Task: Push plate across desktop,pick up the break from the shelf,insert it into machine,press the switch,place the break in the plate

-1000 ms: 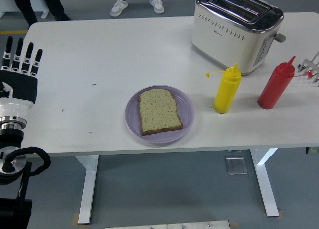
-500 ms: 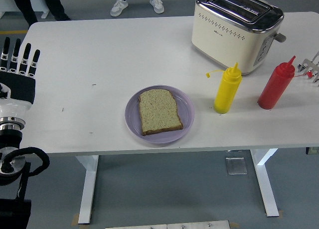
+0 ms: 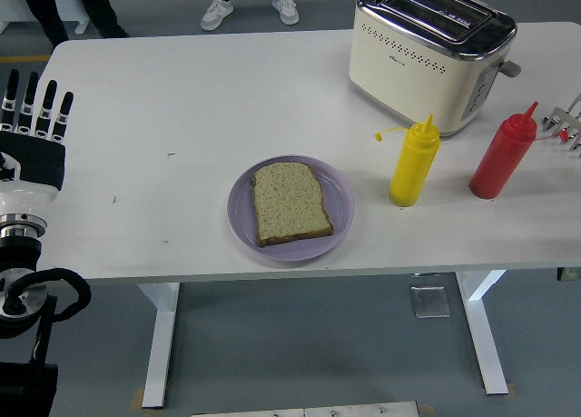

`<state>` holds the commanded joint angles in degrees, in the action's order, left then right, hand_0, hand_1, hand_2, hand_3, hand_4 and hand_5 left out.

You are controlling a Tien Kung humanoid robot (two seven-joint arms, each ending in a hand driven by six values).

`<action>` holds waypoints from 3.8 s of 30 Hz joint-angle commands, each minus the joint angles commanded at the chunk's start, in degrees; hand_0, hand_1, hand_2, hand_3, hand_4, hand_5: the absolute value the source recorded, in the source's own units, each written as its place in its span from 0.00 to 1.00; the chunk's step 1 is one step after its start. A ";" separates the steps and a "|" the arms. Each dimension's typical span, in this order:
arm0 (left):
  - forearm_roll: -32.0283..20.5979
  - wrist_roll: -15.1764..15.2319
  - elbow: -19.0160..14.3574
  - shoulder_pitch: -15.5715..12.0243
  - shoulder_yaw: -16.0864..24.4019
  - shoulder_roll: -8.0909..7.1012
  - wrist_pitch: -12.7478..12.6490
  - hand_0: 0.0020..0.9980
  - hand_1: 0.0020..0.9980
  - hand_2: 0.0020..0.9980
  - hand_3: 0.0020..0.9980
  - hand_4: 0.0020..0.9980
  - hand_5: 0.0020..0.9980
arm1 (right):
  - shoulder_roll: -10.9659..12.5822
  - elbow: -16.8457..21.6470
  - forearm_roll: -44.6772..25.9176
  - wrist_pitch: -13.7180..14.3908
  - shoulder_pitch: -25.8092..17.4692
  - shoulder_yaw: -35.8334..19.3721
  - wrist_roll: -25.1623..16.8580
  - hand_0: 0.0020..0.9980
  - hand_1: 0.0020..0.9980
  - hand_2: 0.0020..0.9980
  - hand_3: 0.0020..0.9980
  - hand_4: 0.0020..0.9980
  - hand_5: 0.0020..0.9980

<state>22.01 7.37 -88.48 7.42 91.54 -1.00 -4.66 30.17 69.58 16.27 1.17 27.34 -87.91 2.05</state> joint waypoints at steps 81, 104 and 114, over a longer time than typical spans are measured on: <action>-0.07 -0.24 0.40 -0.49 -0.25 -0.04 -0.48 0.80 0.81 0.83 0.76 0.62 1.00 | -2.75 2.69 -1.90 -2.07 -9.85 -8.11 -0.63 0.77 0.76 0.75 0.76 0.45 0.47; -0.08 -0.10 0.40 -0.88 -0.59 -0.19 -0.67 0.79 0.81 0.83 0.76 0.62 1.00 | -2.70 2.62 -2.12 -2.13 -10.46 -7.96 -0.57 0.77 0.75 0.74 0.74 0.44 0.48; -0.07 -0.08 0.39 -0.83 -0.51 -0.20 -0.67 0.79 0.81 0.83 0.76 0.62 1.00 | -2.73 2.62 -2.15 -2.15 -10.30 -8.13 -0.56 0.77 0.75 0.74 0.73 0.44 0.48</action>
<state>21.94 7.29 -88.09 6.60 91.04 -1.19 -5.33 27.44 72.20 14.13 -0.99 17.04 -96.03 1.49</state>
